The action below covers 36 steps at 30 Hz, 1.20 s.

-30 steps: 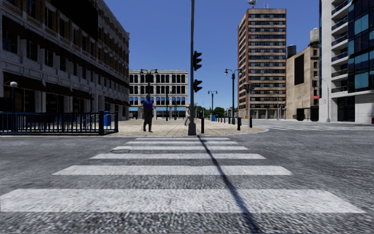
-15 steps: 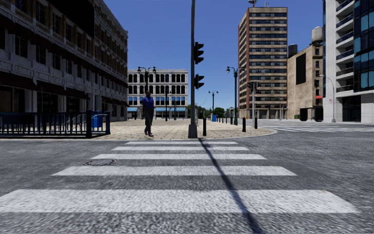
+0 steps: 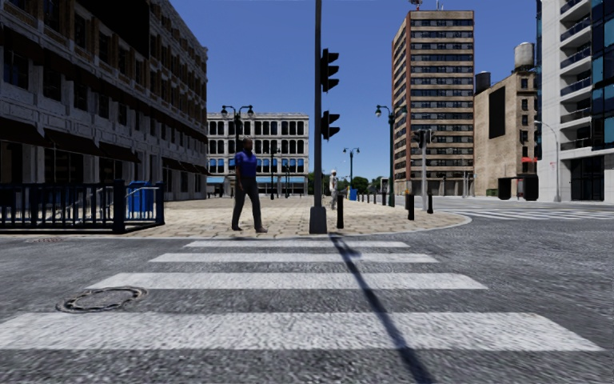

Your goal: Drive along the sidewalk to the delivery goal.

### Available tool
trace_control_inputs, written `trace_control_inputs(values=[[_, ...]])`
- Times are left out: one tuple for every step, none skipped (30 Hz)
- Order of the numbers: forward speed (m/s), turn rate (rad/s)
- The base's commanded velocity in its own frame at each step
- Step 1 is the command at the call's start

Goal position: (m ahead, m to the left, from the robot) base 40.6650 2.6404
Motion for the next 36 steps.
trace_control_inputs(values=[[1.87,0.00],[1.86,0.00],[1.86,0.00],[1.86,0.00],[1.86,0.00],[1.86,0.00],[1.86,0.00],[1.86,0.00],[1.86,0.00],[1.86,0.00],[1.86,0.00],[1.85,0.22],[1.85,0.66],[1.85,0.66],[1.85,0.85],[1.80,1.20],[1.68,1.20],[1.56,1.20],[1.56,1.20],[1.50,1.20],[1.48,1.20],[1.45,1.20],[1.45,1.20],[1.43,1.20],[1.42,1.20],[1.41,1.20],[1.41,1.20],[1.41,1.19],[1.41,0.00],[1.41,0.00],[1.41,0.00],[1.41,0.00],[1.41,0.00],[1.41,0.00],[1.41,0.00],[1.41,0.00]])
